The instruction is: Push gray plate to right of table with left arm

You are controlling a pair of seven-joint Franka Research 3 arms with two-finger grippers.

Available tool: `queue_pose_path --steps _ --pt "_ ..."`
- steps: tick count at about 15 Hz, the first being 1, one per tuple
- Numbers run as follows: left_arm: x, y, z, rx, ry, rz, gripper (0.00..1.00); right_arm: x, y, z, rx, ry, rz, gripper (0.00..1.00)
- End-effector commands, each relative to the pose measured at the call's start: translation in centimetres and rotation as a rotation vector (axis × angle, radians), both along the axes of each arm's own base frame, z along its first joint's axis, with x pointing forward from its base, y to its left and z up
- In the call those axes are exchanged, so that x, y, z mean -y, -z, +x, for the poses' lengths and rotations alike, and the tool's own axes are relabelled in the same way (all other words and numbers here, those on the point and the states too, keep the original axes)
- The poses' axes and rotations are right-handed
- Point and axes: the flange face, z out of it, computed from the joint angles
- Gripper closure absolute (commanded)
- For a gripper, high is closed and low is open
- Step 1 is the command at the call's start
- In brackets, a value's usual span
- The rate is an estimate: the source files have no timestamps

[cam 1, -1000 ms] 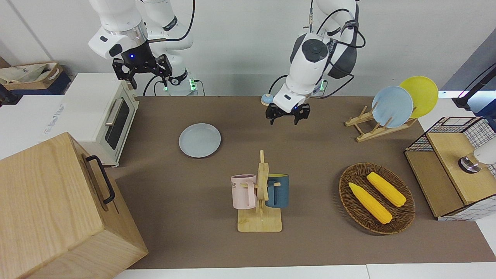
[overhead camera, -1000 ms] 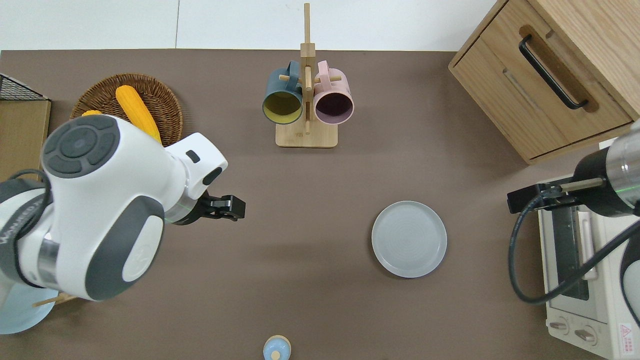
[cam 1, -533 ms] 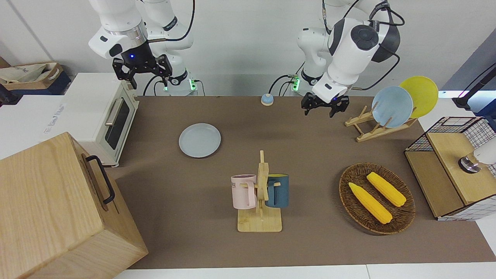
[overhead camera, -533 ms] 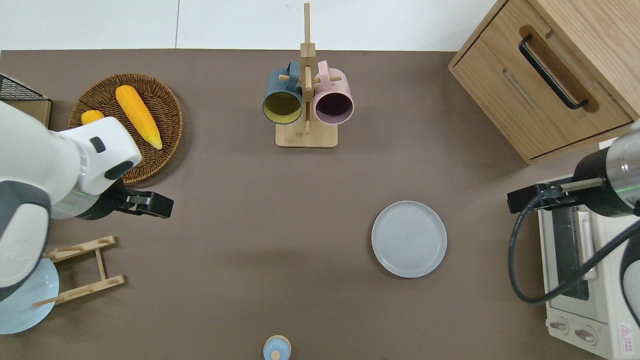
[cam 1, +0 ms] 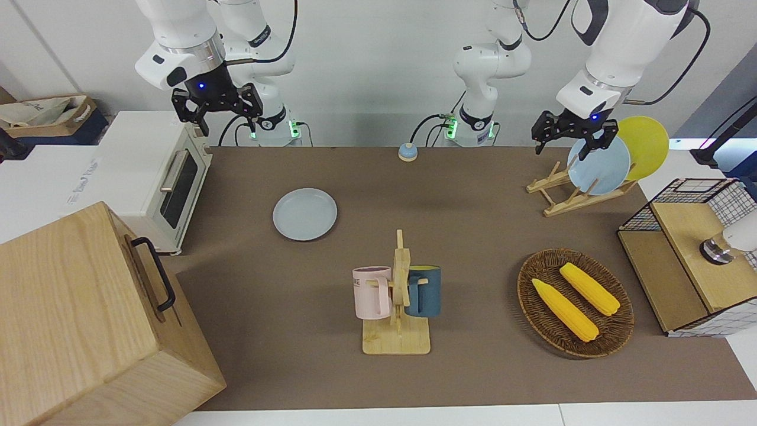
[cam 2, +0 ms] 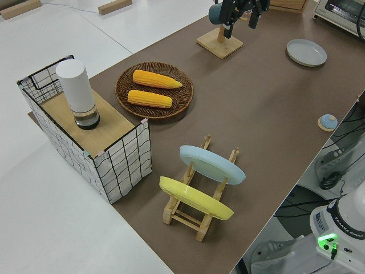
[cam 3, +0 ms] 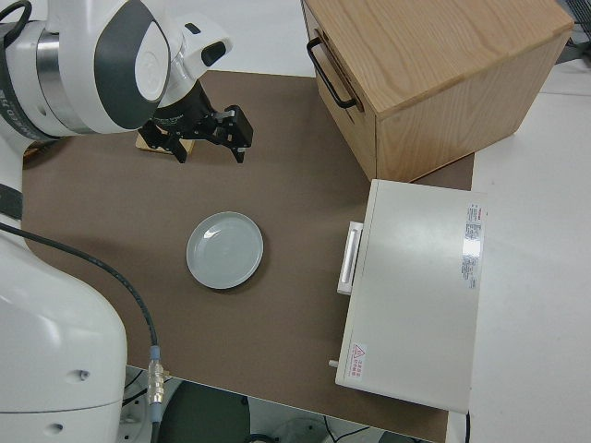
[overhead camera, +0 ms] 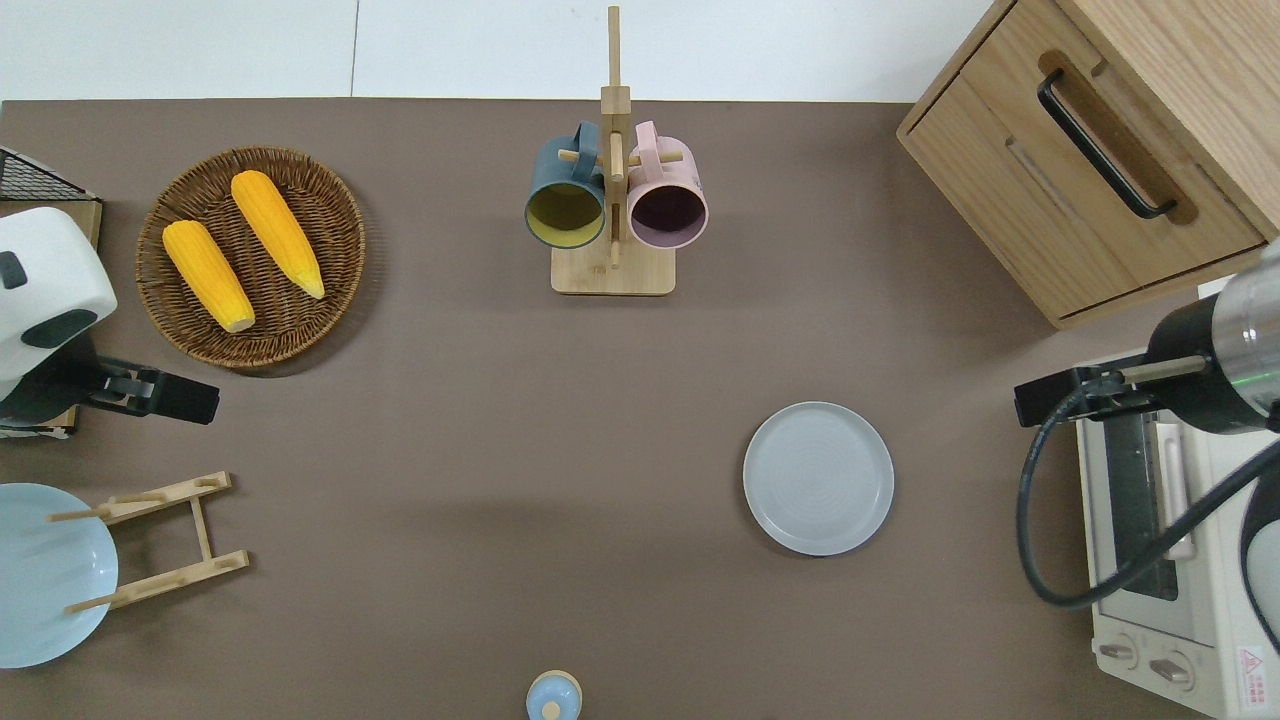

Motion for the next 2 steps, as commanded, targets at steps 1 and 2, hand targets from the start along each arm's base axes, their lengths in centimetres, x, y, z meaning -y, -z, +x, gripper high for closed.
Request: queue_pose_path --steps 1,2 --pt "-0.28 -0.36 0.1 -0.009 0.022 0.01 0.0 0.21 -0.28 -0.36 -0.006 0.003 0.007 0.017" --pt "-0.2 -0.36 0.1 -0.009 0.022 0.01 0.0 0.29 -0.28 -0.35 -0.006 0.003 0.007 0.017"
